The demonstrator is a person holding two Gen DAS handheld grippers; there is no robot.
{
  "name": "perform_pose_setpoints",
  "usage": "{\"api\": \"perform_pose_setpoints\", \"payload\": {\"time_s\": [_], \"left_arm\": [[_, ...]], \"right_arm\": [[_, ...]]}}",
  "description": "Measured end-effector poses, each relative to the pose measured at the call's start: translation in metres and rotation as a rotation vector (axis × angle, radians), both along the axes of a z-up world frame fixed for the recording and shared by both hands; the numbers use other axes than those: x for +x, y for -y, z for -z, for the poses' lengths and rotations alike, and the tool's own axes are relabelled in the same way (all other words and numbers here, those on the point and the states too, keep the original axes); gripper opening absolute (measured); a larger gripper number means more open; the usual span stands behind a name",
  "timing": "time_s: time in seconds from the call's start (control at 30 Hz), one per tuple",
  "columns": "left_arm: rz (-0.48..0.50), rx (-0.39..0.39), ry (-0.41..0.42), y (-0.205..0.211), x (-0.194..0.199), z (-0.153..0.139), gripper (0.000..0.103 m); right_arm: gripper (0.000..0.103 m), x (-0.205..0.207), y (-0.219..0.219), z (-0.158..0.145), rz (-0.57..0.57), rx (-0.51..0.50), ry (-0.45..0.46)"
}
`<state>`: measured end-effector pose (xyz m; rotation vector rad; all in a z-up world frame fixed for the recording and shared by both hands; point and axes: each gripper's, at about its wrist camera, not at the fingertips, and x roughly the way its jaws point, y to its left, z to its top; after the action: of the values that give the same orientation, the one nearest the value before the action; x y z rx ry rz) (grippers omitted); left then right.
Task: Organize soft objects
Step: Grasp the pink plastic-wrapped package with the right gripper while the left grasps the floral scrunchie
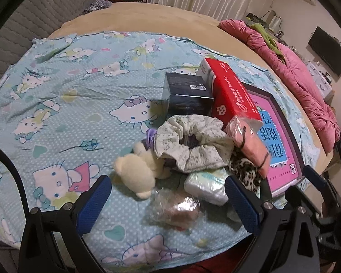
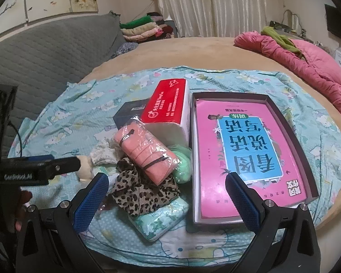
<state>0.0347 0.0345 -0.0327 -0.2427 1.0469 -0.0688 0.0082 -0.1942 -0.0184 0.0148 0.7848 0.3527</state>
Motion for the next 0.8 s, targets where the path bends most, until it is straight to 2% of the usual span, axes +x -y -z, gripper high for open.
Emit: {"api": "perform_pose_setpoints", "payload": {"time_s": [0.23,0.37,0.8], "left_arm": [[0.038,-0.073,-0.026,0.001,0.019,0.014,0.083],[0.069,-0.090,-0.024,0.006,0.027,0.016,0.083],[0.111,-0.173,-0.063,0.007,0.048,0.032,0.064]], "right_arm": [[0.103,0.008,-0.003,0.004,-0.008,-0.007,-0.002],[0.103,0.017,-0.002,0.004,0.003,0.000,0.000],[0.101,0.059,-0.016,0.018,-0.091,-0.002,-0.036]]}}
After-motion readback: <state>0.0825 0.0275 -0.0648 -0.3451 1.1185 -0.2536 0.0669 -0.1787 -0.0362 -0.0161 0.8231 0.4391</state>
